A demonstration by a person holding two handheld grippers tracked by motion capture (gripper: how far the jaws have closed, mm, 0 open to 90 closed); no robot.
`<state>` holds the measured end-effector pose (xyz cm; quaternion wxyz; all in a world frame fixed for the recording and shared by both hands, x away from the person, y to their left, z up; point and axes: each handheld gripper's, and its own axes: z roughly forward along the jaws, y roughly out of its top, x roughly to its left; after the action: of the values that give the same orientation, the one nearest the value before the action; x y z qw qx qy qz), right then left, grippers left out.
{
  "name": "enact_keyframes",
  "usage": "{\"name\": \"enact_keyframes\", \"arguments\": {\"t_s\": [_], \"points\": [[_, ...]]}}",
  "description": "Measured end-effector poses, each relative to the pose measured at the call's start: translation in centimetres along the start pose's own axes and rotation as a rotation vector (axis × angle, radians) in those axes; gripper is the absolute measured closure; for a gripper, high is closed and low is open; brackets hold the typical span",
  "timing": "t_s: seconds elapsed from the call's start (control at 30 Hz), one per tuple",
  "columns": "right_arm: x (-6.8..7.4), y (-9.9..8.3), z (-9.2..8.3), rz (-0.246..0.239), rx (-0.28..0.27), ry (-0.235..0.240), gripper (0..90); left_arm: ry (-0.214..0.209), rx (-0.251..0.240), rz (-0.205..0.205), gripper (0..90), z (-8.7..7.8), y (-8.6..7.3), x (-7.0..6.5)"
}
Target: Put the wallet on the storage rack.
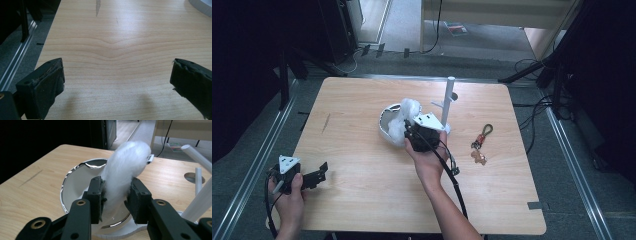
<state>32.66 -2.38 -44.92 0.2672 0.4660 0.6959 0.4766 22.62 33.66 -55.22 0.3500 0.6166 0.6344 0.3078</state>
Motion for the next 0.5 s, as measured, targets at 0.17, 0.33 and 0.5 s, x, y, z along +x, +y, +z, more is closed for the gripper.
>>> {"name": "enact_keyframes", "arguments": {"t_s": [0.17,0.33,0.5], "points": [[-0.2,-0.2,0.1,0.028,0.006,-0.001,69.5,-0.004,0.002,0.0,0.3,0.0,0.0,0.0],[-0.4,-0.4,0.7,0.074,0.047,0.076,54.8,-0.005,0.004,0.003,0.2,0.0,0.0,0.0],[-0.2,-1.3,2.3,0.104,0.134,0.102,65.0,-0.009,0.004,0.002,0.3,0.0,0.0,0.1]]}}
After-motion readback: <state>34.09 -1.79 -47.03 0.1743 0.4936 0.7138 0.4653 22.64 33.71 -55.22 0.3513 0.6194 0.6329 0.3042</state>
